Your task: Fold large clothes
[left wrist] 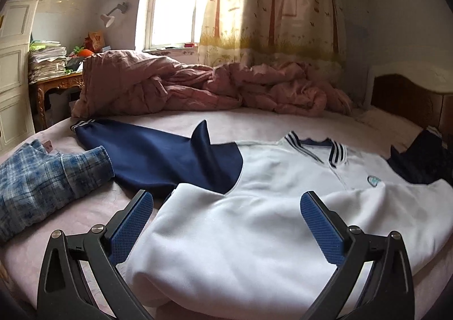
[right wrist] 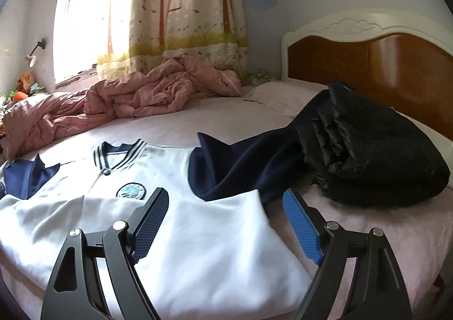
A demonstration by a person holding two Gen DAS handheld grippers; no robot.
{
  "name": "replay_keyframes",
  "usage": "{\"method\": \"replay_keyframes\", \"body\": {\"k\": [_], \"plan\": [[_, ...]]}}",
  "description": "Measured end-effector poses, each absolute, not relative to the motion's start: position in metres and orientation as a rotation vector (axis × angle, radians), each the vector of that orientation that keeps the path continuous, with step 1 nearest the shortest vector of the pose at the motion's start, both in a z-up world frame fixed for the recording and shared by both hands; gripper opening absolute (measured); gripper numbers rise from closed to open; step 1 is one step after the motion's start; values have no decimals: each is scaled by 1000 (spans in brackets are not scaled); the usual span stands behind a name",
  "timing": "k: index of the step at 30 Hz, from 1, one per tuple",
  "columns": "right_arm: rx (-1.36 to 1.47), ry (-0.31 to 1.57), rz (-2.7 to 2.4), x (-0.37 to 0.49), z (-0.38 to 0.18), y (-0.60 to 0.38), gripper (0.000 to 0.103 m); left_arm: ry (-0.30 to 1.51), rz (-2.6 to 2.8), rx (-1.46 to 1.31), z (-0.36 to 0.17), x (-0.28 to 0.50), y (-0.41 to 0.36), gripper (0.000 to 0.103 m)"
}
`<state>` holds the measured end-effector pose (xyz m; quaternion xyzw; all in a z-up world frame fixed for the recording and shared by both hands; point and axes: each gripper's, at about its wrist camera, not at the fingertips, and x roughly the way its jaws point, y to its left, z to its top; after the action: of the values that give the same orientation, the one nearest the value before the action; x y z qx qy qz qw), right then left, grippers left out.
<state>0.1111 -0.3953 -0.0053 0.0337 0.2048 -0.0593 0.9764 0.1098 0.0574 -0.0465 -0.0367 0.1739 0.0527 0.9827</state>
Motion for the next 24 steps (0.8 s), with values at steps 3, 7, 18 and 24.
{"method": "replay_keyframes", "body": {"k": [3,7,18,24], "plan": [[69,415,-96,111,-6,-392,85,328,101,-39,-44,104,50,103],[63,421,-77,113,-7,-389,85,294,76,4,-39,96,39,103],[72,320,-31,88,23,-395,78,219,29,-34,14,112,17,103],[181,395,-32,107,46,-429,70,196,-24,8,36,147,-20,103]]}}
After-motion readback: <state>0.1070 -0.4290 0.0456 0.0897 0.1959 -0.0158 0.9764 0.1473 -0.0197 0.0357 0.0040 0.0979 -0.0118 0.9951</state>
